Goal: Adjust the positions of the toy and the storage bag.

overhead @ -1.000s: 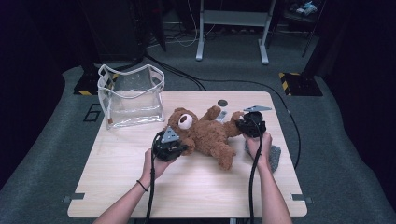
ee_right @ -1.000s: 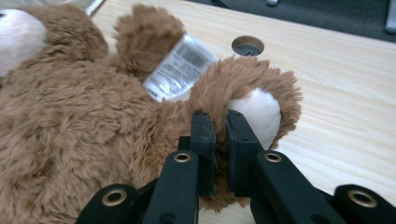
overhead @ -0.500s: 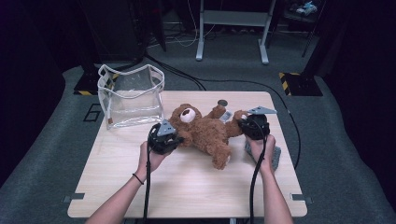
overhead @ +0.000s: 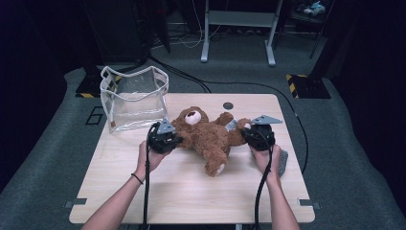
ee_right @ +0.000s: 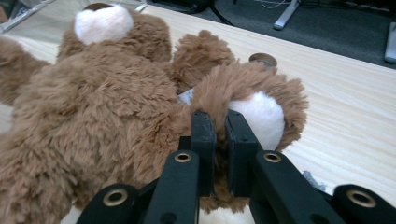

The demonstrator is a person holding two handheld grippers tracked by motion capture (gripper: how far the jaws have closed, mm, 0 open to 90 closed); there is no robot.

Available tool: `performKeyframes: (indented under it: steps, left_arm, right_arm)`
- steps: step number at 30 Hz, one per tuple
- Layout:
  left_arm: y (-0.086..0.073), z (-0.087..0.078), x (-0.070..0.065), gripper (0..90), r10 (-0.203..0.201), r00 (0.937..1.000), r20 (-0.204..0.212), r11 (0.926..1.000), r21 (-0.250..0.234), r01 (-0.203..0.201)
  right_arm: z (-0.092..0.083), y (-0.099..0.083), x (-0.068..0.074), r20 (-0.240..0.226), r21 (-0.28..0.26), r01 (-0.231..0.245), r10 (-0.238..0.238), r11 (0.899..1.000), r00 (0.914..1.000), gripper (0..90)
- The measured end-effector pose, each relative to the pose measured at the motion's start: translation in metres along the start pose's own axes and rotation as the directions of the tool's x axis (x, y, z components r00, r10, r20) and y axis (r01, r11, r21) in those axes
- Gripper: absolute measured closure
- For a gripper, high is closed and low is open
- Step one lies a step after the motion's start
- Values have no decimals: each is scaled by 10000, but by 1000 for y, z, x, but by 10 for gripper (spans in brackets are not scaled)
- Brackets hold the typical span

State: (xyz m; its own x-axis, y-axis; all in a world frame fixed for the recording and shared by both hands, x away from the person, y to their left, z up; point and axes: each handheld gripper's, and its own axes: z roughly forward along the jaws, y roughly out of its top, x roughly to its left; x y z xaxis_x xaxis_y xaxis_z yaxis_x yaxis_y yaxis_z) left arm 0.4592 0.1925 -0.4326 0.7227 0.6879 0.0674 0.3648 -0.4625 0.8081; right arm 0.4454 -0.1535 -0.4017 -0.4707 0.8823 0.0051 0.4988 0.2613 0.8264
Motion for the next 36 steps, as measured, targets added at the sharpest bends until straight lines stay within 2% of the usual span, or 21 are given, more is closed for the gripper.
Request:
performKeyframes:
  steps: [4,10,13,16,20,21,26,27,31,34,36]
  left_arm:
    - [-1,1,5,789,60,10000,-64,9999,97,-60]
    - [-4,4,10,789,-94,9999,-117,9998,186,96]
    - [-5,3,13,789,7,9999,-151,9994,352,-2]
    - [-6,5,18,789,-118,9998,-150,9987,487,125]
    - [-5,5,25,787,-440,9990,-37,9982,419,441]
    - [-4,5,27,786,-443,9990,-8,9976,539,443]
    - [-6,8,33,783,-576,9982,-159,9966,584,584]
    - [-6,8,35,782,-596,9981,-155,9955,729,606]
    - [-11,13,42,774,-939,9955,-95,9923,800,943]
    - [-13,17,43,756,-1176,9931,-48,9892,880,1175]
    - [-13,17,43,727,-1180,9929,-135,9874,1051,1187]
  right_arm:
    - [-3,-5,9,-117,26,178,-178,9998,9998,842]
    - [-8,-15,24,-284,94,360,-358,9993,9990,843]
    - [-10,-22,30,-404,79,345,-341,9994,9986,843]
    - [-11,-29,37,-566,88,249,-244,9997,9981,843]
    - [-13,-37,48,-814,176,261,-246,9995,9964,842]
    - [-14,-39,51,-882,207,271,-252,9994,9958,841]
    - [-12,-46,61,-1248,415,301,-247,9987,9919,839]
    - [-11,-47,63,-1302,442,170,-111,9989,9914,839]
    - [-8,-55,70,-1637,609,34,66,9981,9865,834]
    - [-5,-61,73,-1739,636,50,61,9980,9848,806]
    - [-5,-62,71,-1748,773,-146,279,9969,9842,716]
